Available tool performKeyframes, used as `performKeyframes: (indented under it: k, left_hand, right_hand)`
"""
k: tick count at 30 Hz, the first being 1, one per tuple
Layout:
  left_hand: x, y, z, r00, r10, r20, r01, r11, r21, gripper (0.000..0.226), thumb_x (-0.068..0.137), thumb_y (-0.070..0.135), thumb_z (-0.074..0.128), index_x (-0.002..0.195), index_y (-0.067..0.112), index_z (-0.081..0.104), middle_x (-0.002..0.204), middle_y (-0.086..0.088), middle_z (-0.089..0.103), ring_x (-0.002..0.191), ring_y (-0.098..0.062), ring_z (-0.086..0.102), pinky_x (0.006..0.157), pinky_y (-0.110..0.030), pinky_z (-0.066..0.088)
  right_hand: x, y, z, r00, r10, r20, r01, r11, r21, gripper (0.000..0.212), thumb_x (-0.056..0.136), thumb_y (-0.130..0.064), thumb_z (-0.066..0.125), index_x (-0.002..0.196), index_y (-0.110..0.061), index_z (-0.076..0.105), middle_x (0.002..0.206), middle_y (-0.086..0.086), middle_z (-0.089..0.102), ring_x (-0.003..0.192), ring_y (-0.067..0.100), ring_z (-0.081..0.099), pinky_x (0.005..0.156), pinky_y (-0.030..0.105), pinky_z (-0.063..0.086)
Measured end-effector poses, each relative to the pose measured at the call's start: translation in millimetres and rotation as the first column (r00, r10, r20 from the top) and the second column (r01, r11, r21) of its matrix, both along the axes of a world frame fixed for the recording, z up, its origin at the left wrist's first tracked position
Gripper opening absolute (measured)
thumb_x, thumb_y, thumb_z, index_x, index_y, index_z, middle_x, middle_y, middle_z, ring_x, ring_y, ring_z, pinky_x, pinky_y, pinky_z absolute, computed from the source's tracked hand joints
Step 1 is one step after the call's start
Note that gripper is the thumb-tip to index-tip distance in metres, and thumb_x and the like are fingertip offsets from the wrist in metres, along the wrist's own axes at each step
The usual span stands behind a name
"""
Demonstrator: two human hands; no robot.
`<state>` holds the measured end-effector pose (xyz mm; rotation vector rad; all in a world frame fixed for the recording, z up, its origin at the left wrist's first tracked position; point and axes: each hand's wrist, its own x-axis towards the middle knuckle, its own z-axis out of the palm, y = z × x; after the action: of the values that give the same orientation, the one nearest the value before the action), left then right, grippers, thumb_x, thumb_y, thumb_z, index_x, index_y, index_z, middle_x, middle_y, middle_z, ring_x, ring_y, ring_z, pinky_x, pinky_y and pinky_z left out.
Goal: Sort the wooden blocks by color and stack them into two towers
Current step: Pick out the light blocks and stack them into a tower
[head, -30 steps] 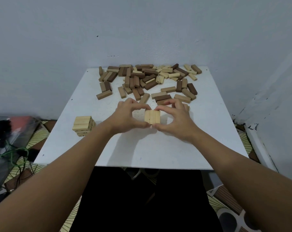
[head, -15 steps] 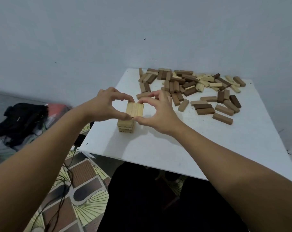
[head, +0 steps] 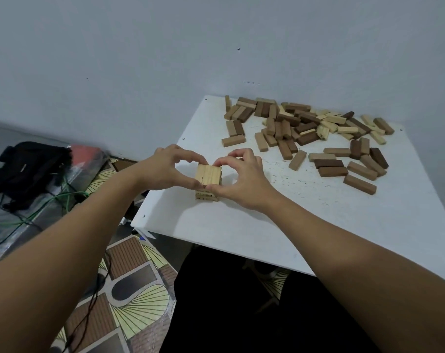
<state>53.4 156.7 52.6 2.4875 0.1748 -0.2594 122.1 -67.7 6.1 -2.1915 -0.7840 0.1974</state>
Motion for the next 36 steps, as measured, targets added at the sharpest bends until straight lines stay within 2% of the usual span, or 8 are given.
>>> performKeyframes:
  k: [5,10,14,21,28,32,36]
  left_hand:
    - [0.1,1.8,-4.1,0.999,0.018,-0.028,-0.020,0.997,-0.080,0.054,0.075,0.047,0.090,0.120,0.062,0.065,0.132,0.013,0.051,0.131,-0.017,0.043,0.111,-0.048,0.040]
    - [-6.6,3.3,-4.0,0.997,0.056,-0.052,-0.067,0.971,-0.228,0.067,0.069,0.040,0.095,0.126,0.057,0.065,0.137,0.017,0.054,0.130,-0.014,0.044,0.099,-0.038,0.039]
    - [-10.7,8.1,-7.6,0.995,0.078,-0.060,-0.092,0.959,-0.267,0.078,0.066,0.038,0.097,0.133,0.056,0.061,0.135,0.018,0.055,0.128,-0.012,0.045,0.096,-0.033,0.039]
    - [-8.0,8.1,-16.3,0.995,0.091,-0.048,-0.101,0.951,-0.292,0.061,0.069,0.037,0.096,0.121,0.055,0.069,0.132,0.020,0.059,0.125,-0.008,0.046,0.103,-0.040,0.042]
    - [-6.2,8.2,-17.1,0.996,0.077,-0.051,-0.090,0.941,-0.325,0.054,0.072,0.032,0.094,0.116,0.053,0.072,0.128,0.018,0.061,0.120,-0.005,0.047,0.097,-0.037,0.041]
    - [-4.8,9.4,-20.2,0.996,0.073,-0.046,-0.083,0.945,-0.318,0.056,0.070,0.035,0.095,0.117,0.055,0.071,0.128,0.016,0.061,0.122,-0.009,0.048,0.109,-0.046,0.042]
    - [-4.9,9.5,-20.0,0.996,0.070,-0.049,-0.082,0.944,-0.320,0.056,0.071,0.035,0.095,0.117,0.054,0.071,0.128,0.015,0.060,0.122,-0.010,0.047,0.111,-0.048,0.041]
  right_hand:
    - [-0.8,-0.1,-0.5,1.000,-0.007,-0.024,0.007,1.000,0.001,0.054,0.073,-0.053,0.086,0.122,-0.042,0.066,0.130,-0.010,0.036,0.127,0.012,0.029,0.103,0.028,0.032]
    - [-2.3,-5.4,0.7,0.998,0.005,-0.064,-0.005,1.000,-0.004,0.067,0.070,-0.062,0.085,0.130,-0.044,0.061,0.132,-0.011,0.034,0.129,0.008,0.027,0.101,0.026,0.030]
    - [-2.3,-11.7,2.0,0.992,0.014,-0.123,-0.014,1.000,-0.003,0.083,0.067,-0.059,0.089,0.140,-0.045,0.053,0.135,-0.012,0.031,0.130,0.006,0.026,0.100,0.024,0.029]
    - [-0.5,-15.7,0.5,0.986,0.025,-0.165,-0.022,1.000,0.020,0.063,0.072,-0.049,0.090,0.129,-0.045,0.063,0.135,-0.011,0.032,0.134,0.008,0.026,0.105,0.027,0.026]
    - [0.5,-13.1,-3.6,0.983,0.022,-0.181,-0.017,0.999,0.031,0.061,0.073,-0.047,0.089,0.128,-0.044,0.063,0.132,-0.012,0.034,0.135,0.010,0.028,0.105,0.027,0.027]
    - [1.0,-12.4,-5.7,0.983,0.021,-0.181,-0.015,0.999,0.034,0.060,0.075,-0.045,0.089,0.128,-0.044,0.062,0.133,-0.011,0.034,0.135,0.010,0.028,0.105,0.027,0.028]
    - [1.2,-11.5,-5.7,0.984,0.023,-0.179,-0.019,1.000,0.025,0.060,0.075,-0.046,0.088,0.129,-0.043,0.061,0.134,-0.009,0.034,0.136,0.012,0.028,0.106,0.028,0.029]
